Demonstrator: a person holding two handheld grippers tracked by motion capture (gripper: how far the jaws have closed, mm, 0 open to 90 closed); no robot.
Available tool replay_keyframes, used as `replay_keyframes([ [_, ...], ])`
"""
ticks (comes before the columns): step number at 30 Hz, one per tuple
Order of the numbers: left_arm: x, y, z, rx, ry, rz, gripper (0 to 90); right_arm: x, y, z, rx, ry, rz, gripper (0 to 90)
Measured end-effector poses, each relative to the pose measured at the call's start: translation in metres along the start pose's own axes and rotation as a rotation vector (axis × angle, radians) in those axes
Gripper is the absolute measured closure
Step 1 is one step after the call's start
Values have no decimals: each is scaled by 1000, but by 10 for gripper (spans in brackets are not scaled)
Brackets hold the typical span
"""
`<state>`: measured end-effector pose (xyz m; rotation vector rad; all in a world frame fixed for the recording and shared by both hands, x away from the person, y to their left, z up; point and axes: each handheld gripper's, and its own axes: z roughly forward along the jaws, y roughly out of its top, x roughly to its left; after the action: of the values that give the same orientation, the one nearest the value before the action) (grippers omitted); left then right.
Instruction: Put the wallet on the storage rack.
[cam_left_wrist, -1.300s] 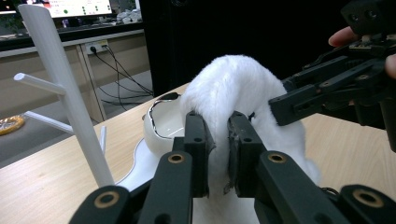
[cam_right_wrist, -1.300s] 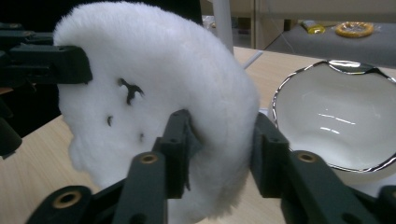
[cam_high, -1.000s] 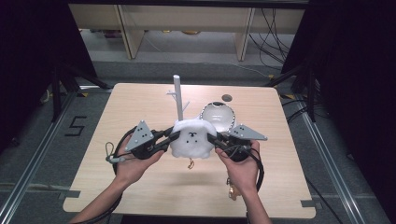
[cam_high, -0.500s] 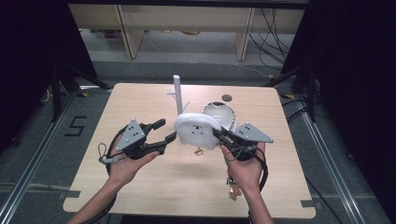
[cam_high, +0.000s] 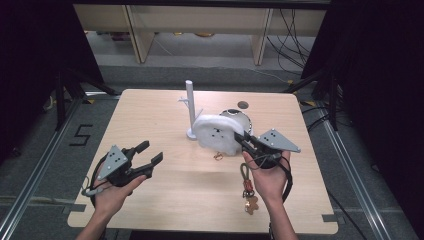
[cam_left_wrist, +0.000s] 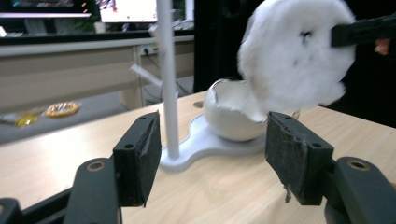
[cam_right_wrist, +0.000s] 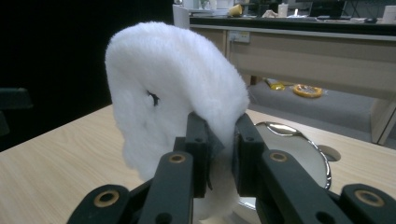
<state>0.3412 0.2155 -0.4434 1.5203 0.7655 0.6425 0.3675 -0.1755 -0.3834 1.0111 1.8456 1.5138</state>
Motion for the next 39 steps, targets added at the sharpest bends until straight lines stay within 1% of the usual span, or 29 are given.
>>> replay_keyframes([
  [1, 2, -4, -2, 5, 9, -7, 361, -1, 0, 0, -9, -7, -7, 802],
  [2, 2, -4, -2, 5, 9, -7, 361, -1, 0, 0, -9, -7, -7, 802],
  [3, 4, -13, -5, 12, 22, -19, 361, -1, 1, 0, -16, -6, -11, 802],
  [4, 4, -13, -5, 12, 22, -19, 361, -1, 1, 0, -16, -6, -11, 802],
  [5, 6, -21, -9, 26, 44, -36, 362, -3, 2, -1, -17, -21, -36, 802],
  [6, 6, -21, -9, 26, 44, -36, 362, -1, 2, -2, -11, -18, -8, 802],
  [8, 7, -29, -12, 31, 61, -52, 362, -2, 3, -2, -12, -19, -6, 802],
  [10, 7, -38, -14, 31, 80, -44, 367, -3, 4, -3, -26, -19, -11, 802],
  [11, 8, -45, -15, 17, 98, -55, 371, -4, 5, -4, -22, -26, -7, 802],
  [12, 8, -45, -15, 17, 98, -55, 374, -4, 5, -4, -22, -26, -7, 802],
  [13, 10, -52, -18, 16, 124, -59, 376, -5, 7, -5, -29, -31, -1, 802],
  [16, 11, -57, -19, 22, 139, -63, 376, -7, 9, -6, -35, -28, -10, 802],
  [17, 12, -61, -18, 19, 142, -64, 376, -8, 12, -7, -31, -39, -9, 802],
  [19, 13, -63, -17, 12, 142, -60, 376, -9, 13, -7, -32, -40, -6, 802],
  [21, 14, -66, -17, 21, 145, -58, 377, -11, 16, -8, -44, -54, 0, 802],
  [23, 14, -67, -16, 23, 144, -49, 376, -12, 17, -8, -40, -46, -1, 802],
  [24, 14, -68, -16, 28, 147, -49, 377, -13, 19, -8, -45, -58, 0, 802],
  [25, 14, -69, -17, 40, 153, -46, 377, -16, 21, -7, -52, -57, -20, 802],
  [28, 15, -70, -17, 42, 157, -37, 377, -18, 23, -5, -64, -57, -23, 802],
  [29, 14, -71, -17, 45, 163, -34, 377, -19, 25, -6, -58, -71, -4, 802],
  [31, 14, -71, -17, 47, 164, -31, 376, -20, 26, -6, -57, -68, -1, 802],
  [32, 14, -71, -17, 50, 162, -28, 376, -21, 27, -5, -69, -79, -14, 802],
  [33, 14, -72, -15, 34, 154, -28, 376, -24, 30, -5, -67, -82, -20, 802],
  [34, 14, -73, -16, 42, 156, -27, 376, -24, 30, -4, -68, -82, -5, 802],
  [35, 14, -73, -16, 42, 156, -27, 377, -25, 31, -4, -70, -78, -3, 802],
  [36, 13, -73, -16, 51, 160, -27, 377, -26, 32, -3, -61, -87, 4, 802],
  [37, 13, -73, -16, 52, 160, -26, 377, -26, 32, -3, -61, -87, 4, 802],
  [38, 13, -73, -16, 52, 160, -26, 377, -28, 33, -2, -67, -89, -11, 802],
  [39, 13, -73, -16, 52, 160, -25, 376, -28, 34, -2, -65, -85, 6, 802],
])
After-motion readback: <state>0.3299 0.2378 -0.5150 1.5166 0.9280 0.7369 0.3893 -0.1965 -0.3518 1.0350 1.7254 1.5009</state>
